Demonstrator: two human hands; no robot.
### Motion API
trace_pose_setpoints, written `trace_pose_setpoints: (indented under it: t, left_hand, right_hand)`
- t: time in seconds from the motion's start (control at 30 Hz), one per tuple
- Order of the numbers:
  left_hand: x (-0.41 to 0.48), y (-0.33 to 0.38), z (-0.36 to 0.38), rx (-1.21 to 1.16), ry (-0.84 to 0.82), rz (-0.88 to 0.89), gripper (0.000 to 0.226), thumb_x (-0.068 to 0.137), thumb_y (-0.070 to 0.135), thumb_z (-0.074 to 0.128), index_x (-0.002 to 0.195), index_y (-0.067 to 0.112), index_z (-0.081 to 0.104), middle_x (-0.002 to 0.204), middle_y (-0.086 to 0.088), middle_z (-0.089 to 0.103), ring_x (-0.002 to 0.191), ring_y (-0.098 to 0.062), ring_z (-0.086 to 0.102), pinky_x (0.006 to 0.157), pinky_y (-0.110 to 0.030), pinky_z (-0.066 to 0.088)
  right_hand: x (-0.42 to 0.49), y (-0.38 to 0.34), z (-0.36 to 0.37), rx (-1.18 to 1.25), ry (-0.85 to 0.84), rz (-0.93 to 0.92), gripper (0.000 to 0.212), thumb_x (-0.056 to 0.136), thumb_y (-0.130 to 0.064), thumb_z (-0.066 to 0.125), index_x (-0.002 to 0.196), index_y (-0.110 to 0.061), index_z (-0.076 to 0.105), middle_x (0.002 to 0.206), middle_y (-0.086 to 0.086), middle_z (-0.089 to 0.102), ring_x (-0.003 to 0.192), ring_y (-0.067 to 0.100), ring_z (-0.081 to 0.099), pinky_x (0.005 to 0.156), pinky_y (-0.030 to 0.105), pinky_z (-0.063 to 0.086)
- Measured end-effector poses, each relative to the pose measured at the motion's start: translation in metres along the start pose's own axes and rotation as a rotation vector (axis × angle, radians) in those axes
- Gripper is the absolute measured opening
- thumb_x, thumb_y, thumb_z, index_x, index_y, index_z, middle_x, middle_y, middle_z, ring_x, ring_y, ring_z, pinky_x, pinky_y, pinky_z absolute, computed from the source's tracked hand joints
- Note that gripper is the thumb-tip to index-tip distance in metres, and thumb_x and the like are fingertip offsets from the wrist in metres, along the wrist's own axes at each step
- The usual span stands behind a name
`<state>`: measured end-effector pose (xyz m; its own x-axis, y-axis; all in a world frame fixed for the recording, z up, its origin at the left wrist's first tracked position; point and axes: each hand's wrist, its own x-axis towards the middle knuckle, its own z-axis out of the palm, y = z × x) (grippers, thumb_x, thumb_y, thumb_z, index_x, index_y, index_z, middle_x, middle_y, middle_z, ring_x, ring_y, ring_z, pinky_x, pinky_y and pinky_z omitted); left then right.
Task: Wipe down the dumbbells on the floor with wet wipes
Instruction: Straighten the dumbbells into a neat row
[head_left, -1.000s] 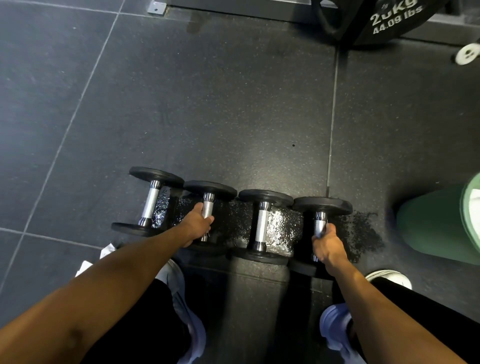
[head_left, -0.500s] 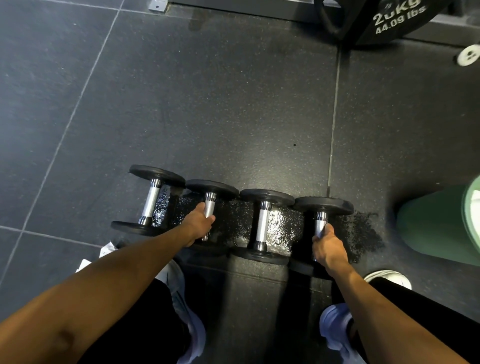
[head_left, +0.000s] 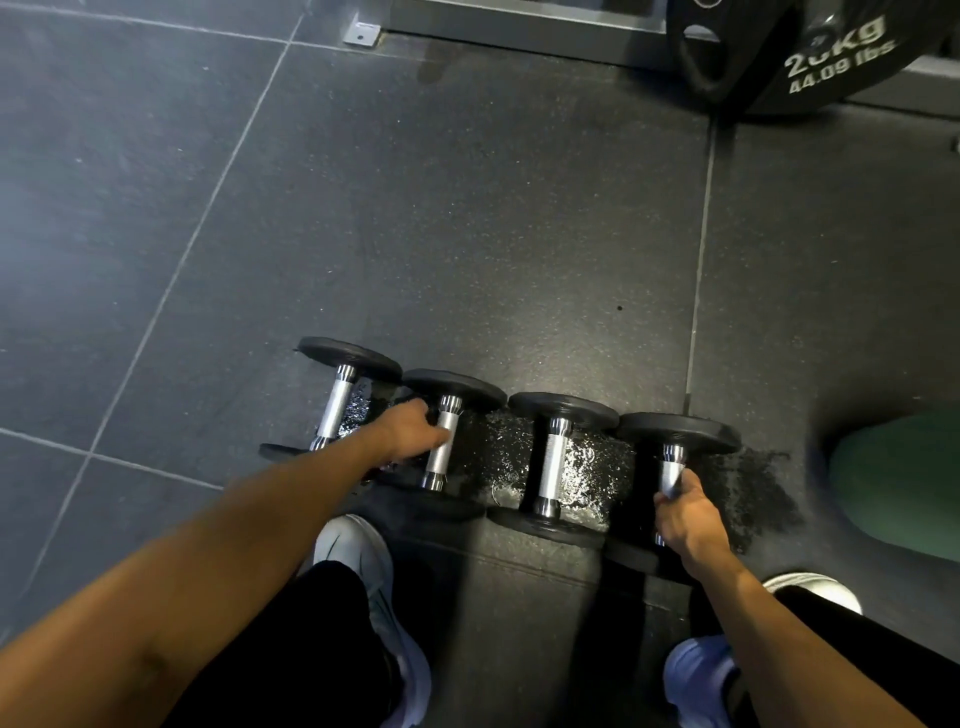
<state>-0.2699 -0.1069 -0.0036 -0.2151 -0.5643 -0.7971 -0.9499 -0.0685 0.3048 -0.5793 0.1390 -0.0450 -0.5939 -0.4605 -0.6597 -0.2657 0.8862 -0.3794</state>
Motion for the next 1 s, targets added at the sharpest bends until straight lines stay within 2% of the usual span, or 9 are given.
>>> trace_pose_setpoints:
  t: [0.1, 0.13, 0.2, 0.27, 0.33, 0.43, 0.6, 0.87, 1.0]
  left_hand:
    - [0.002, -0.023, -0.036, 0.026, 0.135, -0.042, 0.041, 0.099, 0.046, 0.061, 0.08, 0.011, 0.071, 0.079, -0.008, 0.073, 0.072, -0.027, 0.071, 0.071, -0.032, 0.053]
    - [0.003, -0.033, -0.048, 0.081, 0.196, -0.078, 0.045, 0.099, 0.052, 0.058, 0.082, 0.012, 0.07, 0.086, -0.01, 0.073, 0.072, -0.025, 0.067, 0.073, -0.033, 0.05]
    - [0.004, -0.056, -0.064, 0.187, 0.319, -0.172, 0.055, 0.095, 0.061, 0.058, 0.112, 0.009, 0.065, 0.115, -0.019, 0.069, 0.095, -0.032, 0.064, 0.084, -0.041, 0.052]
    - [0.004, -0.076, -0.07, 0.184, 0.364, -0.28, 0.078, 0.091, 0.058, 0.068, 0.144, 0.007, 0.042, 0.139, -0.025, 0.054, 0.126, -0.043, 0.055, 0.102, -0.052, 0.048]
    - [0.008, -0.091, -0.066, 0.038, 0.293, -0.31, 0.092, 0.091, 0.043, 0.075, 0.158, 0.008, 0.023, 0.147, -0.028, 0.049, 0.136, -0.046, 0.049, 0.111, -0.053, 0.044]
    - [0.014, -0.101, -0.05, -0.027, 0.168, -0.234, 0.072, 0.096, 0.029, 0.072, 0.152, 0.007, 0.031, 0.141, -0.024, 0.056, 0.128, -0.042, 0.056, 0.109, -0.052, 0.045]
    - [0.014, -0.098, -0.04, 0.058, 0.231, -0.217, 0.048, 0.101, 0.015, 0.061, 0.141, 0.004, 0.037, 0.134, -0.029, 0.06, 0.123, -0.044, 0.059, 0.102, -0.05, 0.047]
    - [0.012, -0.115, -0.042, -0.007, 0.255, -0.223, 0.052, 0.099, 0.012, 0.063, 0.145, 0.006, 0.04, 0.135, -0.026, 0.06, 0.123, -0.042, 0.06, 0.101, -0.047, 0.047]
    - [0.007, -0.124, -0.04, -0.046, 0.267, -0.203, 0.056, 0.098, 0.015, 0.066, 0.148, 0.009, 0.04, 0.131, -0.024, 0.063, 0.114, -0.039, 0.062, 0.092, -0.043, 0.048]
  right_hand:
    - [0.0, 0.001, 0.001, 0.036, -0.008, 0.007, 0.046, 0.099, -0.014, 0.055, 0.143, -0.011, 0.044, 0.118, 0.022, 0.067, 0.103, 0.042, 0.066, 0.09, 0.048, 0.055]
    - [0.001, 0.002, 0.002, 0.047, -0.007, 0.007, 0.046, 0.099, -0.014, 0.056, 0.144, -0.012, 0.044, 0.118, 0.022, 0.067, 0.103, 0.042, 0.066, 0.09, 0.049, 0.055]
    - [0.004, 0.003, 0.004, 0.046, 0.003, 0.013, 0.047, 0.097, -0.015, 0.056, 0.143, -0.013, 0.044, 0.116, 0.021, 0.067, 0.101, 0.041, 0.067, 0.09, 0.051, 0.055]
    - [0.006, 0.006, 0.004, 0.064, 0.006, 0.022, 0.046, 0.096, -0.014, 0.057, 0.141, -0.015, 0.046, 0.114, 0.021, 0.068, 0.099, 0.041, 0.067, 0.089, 0.053, 0.056]
    - [0.009, 0.009, 0.005, 0.096, -0.008, 0.03, 0.046, 0.094, -0.01, 0.057, 0.139, -0.015, 0.047, 0.112, 0.022, 0.068, 0.097, 0.043, 0.068, 0.088, 0.055, 0.057]
    - [0.009, 0.01, 0.006, 0.095, -0.008, 0.026, 0.044, 0.095, -0.011, 0.056, 0.137, -0.015, 0.047, 0.112, 0.023, 0.068, 0.098, 0.044, 0.067, 0.086, 0.054, 0.057]
    - [0.011, 0.013, 0.006, 0.134, -0.01, 0.024, 0.044, 0.096, -0.005, 0.057, 0.139, -0.011, 0.048, 0.111, 0.027, 0.067, 0.098, 0.048, 0.066, 0.084, 0.053, 0.056]
    - [0.013, 0.017, 0.008, 0.174, -0.008, 0.02, 0.046, 0.095, -0.001, 0.057, 0.141, -0.008, 0.048, 0.113, 0.033, 0.065, 0.1, 0.054, 0.065, 0.082, 0.054, 0.053]
    - [0.012, 0.017, 0.008, 0.161, -0.012, 0.015, 0.043, 0.097, -0.003, 0.056, 0.14, -0.007, 0.048, 0.116, 0.033, 0.064, 0.102, 0.054, 0.064, 0.083, 0.056, 0.052]
